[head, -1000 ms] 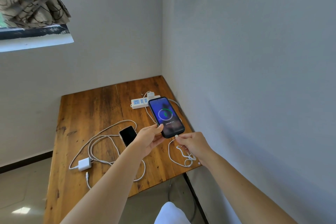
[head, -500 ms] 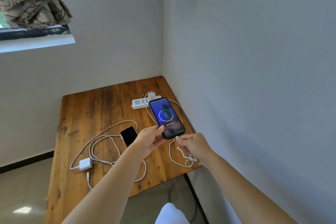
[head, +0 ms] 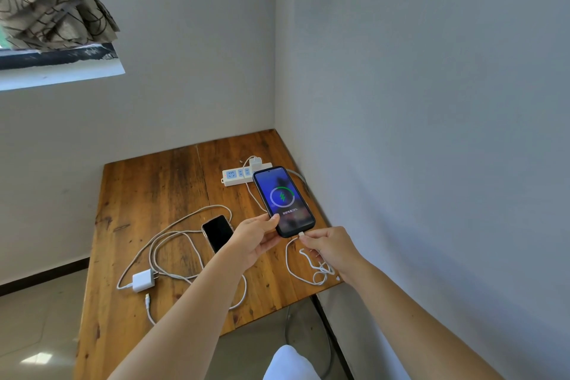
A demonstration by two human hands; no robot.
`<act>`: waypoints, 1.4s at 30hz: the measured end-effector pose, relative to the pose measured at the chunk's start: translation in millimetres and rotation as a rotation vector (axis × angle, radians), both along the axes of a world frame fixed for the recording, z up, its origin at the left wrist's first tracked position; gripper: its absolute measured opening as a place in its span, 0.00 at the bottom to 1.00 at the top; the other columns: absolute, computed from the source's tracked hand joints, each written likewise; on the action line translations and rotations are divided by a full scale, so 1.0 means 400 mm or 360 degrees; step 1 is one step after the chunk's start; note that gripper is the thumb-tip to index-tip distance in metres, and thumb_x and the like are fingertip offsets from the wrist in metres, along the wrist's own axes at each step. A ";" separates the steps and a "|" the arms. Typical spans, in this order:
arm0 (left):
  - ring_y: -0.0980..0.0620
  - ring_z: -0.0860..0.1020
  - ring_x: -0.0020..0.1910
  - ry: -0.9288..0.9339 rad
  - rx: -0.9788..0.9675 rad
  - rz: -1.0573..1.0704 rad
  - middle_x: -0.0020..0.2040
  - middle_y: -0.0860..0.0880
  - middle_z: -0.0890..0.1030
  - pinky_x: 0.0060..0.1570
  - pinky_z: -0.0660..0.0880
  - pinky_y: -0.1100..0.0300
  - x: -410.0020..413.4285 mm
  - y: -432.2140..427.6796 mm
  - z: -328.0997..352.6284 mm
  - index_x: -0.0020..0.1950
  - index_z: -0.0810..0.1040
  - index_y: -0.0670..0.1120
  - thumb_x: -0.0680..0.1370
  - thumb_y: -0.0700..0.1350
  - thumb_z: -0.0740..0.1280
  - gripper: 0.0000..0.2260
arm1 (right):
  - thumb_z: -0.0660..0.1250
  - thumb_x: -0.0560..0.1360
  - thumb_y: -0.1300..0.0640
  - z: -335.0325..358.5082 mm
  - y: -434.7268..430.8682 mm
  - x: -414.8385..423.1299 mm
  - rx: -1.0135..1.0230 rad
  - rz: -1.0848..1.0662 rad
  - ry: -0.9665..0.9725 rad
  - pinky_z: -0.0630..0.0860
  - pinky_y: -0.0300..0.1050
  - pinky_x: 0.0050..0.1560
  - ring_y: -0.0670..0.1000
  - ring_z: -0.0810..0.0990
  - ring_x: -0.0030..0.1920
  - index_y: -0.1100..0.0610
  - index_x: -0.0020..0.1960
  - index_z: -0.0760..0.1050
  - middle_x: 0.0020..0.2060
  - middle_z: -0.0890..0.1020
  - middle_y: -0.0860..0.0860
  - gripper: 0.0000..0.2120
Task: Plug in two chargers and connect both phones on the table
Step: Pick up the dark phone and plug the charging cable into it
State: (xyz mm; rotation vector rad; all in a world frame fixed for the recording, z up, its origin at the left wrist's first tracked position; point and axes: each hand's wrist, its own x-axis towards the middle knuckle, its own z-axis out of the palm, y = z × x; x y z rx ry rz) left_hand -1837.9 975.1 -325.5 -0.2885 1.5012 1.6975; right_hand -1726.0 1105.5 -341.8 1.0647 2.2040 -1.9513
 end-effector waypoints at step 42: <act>0.52 0.82 0.47 0.0049 -0.0121 -0.0082 0.48 0.46 0.84 0.37 0.77 0.60 0.005 0.005 -0.016 0.49 0.78 0.48 0.76 0.43 0.69 0.03 | 0.71 0.74 0.56 -0.010 0.013 0.014 -0.0074 0.0014 -0.0011 0.82 0.47 0.48 0.54 0.84 0.46 0.52 0.45 0.83 0.40 0.86 0.52 0.03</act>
